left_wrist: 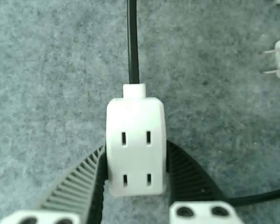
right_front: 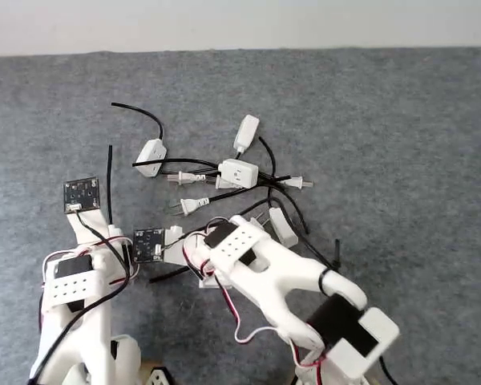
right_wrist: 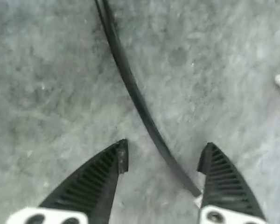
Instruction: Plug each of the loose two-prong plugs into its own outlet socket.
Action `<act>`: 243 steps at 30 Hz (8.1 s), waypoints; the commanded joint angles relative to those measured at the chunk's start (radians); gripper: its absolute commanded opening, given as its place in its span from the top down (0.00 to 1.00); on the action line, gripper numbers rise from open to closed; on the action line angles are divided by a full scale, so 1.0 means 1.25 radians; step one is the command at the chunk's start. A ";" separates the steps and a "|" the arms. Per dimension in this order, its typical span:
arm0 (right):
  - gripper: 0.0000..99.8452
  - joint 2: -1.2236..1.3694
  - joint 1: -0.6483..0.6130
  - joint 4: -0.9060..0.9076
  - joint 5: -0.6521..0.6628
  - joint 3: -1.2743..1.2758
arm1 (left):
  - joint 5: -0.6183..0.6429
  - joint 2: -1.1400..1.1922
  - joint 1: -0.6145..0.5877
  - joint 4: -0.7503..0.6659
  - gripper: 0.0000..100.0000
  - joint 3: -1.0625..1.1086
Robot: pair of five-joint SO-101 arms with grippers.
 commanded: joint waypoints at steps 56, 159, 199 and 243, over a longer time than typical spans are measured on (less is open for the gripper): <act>0.99 -0.321 0.605 0.019 -0.600 -0.050 | 0.336 0.320 0.597 0.083 0.64 -0.249; 0.89 -0.110 0.867 0.145 -0.756 0.060 | 0.155 -0.222 0.377 -0.043 0.64 0.094; 0.99 -0.061 0.868 0.166 -0.752 0.000 | 0.153 -0.222 0.379 -0.047 0.64 0.101; 0.99 -0.617 0.219 0.455 -0.495 -0.149 | 0.162 -0.215 0.381 -0.092 0.91 0.118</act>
